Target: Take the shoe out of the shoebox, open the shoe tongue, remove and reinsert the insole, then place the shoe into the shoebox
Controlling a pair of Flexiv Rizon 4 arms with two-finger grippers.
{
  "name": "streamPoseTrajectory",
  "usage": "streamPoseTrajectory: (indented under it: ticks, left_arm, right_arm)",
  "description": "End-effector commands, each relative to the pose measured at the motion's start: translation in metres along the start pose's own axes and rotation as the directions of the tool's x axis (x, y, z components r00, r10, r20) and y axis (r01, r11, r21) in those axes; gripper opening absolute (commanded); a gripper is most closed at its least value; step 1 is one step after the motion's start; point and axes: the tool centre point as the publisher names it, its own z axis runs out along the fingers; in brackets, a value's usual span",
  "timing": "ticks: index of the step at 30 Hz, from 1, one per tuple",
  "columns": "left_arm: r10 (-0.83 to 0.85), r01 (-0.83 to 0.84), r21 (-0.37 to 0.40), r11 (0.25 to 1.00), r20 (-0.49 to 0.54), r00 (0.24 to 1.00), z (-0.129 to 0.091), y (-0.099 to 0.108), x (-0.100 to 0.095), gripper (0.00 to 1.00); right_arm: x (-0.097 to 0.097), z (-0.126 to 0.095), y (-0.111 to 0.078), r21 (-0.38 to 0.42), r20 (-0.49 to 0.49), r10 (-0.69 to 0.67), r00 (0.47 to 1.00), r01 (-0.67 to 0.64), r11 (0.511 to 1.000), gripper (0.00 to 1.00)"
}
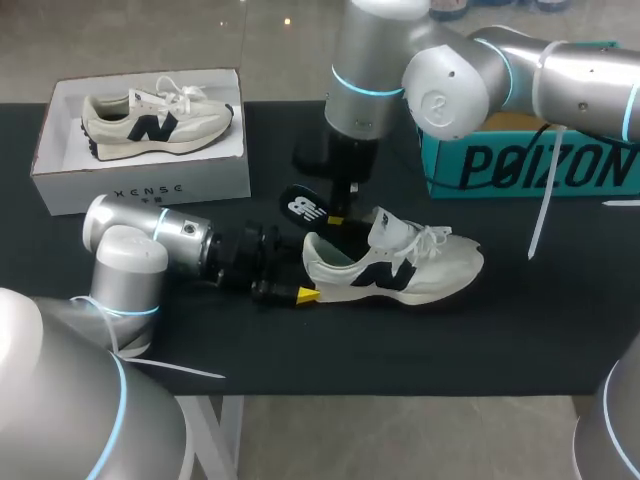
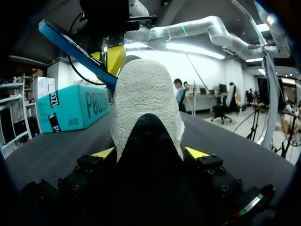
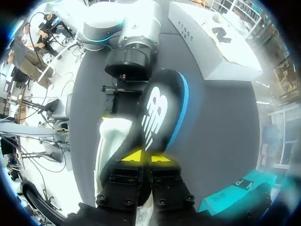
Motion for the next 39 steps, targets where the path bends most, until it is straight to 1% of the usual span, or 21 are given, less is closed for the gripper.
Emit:
streamPoseTrajectory:
  ticks: [1, 3, 6, 15, 22, 24, 27, 32, 34, 36, 37, 39]
  left_arm:
    - [0.001, -0.001, 0.002, 1.000, 0.000, 1.000, 0.003, 0.005, 0.000, 0.00]
    - [0.001, -0.001, 0.002, 1.000, 0.000, 1.000, 0.003, 0.005, 0.000, 0.00]
    - [0.001, -0.001, 0.002, 1.000, 0.000, 1.000, 0.003, 0.005, 0.000, 0.00]
    - [0.001, -0.001, 0.002, 1.000, 0.000, 1.000, 0.003, 0.005, 0.000, 0.00]
    - [0.001, -0.001, 0.002, 1.000, 0.000, 1.000, 0.003, 0.005, 0.000, 0.00]
    - [0.001, -0.001, 0.002, 1.000, 0.000, 1.000, 0.003, 0.005, 0.000, 0.00]
    - [0.001, -0.001, 0.002, 1.000, 0.000, 1.000, 0.003, 0.005, 0.000, 0.00]
    - [0.001, -0.001, 0.002, 1.000, 0.000, 1.000, 0.003, 0.005, 0.000, 0.00]
    - [0.001, -0.001, 0.002, 1.000, 0.000, 1.000, 0.003, 0.005, 0.000, 0.00]
    - [0.001, -0.001, 0.002, 1.000, 0.000, 1.000, 0.003, 0.005, 0.000, 0.00]
    - [0.001, -0.001, 0.002, 1.000, 0.000, 1.000, 0.003, 0.005, 0.000, 0.00]
    - [0.001, -0.001, 0.002, 1.000, 0.000, 1.000, 0.003, 0.005, 0.000, 0.00]
  right_arm:
    - [-0.010, 0.011, 0.007, -0.009, -0.038, -0.007, 0.999, 0.006, 1.000, 0.33]
    - [-0.012, 0.011, 0.006, -0.011, -0.054, -0.012, 0.998, 0.012, 1.000, 0.39]
    - [-0.015, 0.011, 0.003, -0.010, -0.069, -0.020, 0.997, 0.019, 1.000, 0.42]
    - [-0.022, 0.006, -0.014, -0.064, -0.130, -0.028, 0.991, 0.020, 0.998, 0.41]
    - [-0.020, 0.006, -0.024, -0.066, -0.172, -0.032, 0.985, 0.021, 0.998, 0.43]
    - [-0.019, 0.007, -0.026, -0.067, -0.185, -0.034, 0.982, 0.022, 0.997, 0.44]
    - [-0.018, 0.007, -0.027, -0.073, -0.203, -0.041, 0.978, 0.027, 0.997, 0.49]
    - [-0.017, 0.007, -0.029, -0.076, -0.224, -0.048, 0.973, 0.032, 0.997, 0.49]
    - [-0.016, 0.007, -0.028, -0.078, -0.227, -0.051, 0.973, 0.034, 0.996, 0.47]
    - [-0.015, 0.007, -0.027, -0.079, -0.227, -0.054, 0.972, 0.037, 0.996, 0.21]
    - [-0.014, 0.007, -0.026, -0.079, -0.227, -0.055, 0.972, 0.038, 0.996, 0.02]
    - [-0.013, 0.007, -0.025, -0.082, -0.227, -0.059, 0.972, 0.041, 0.996, 0.00]
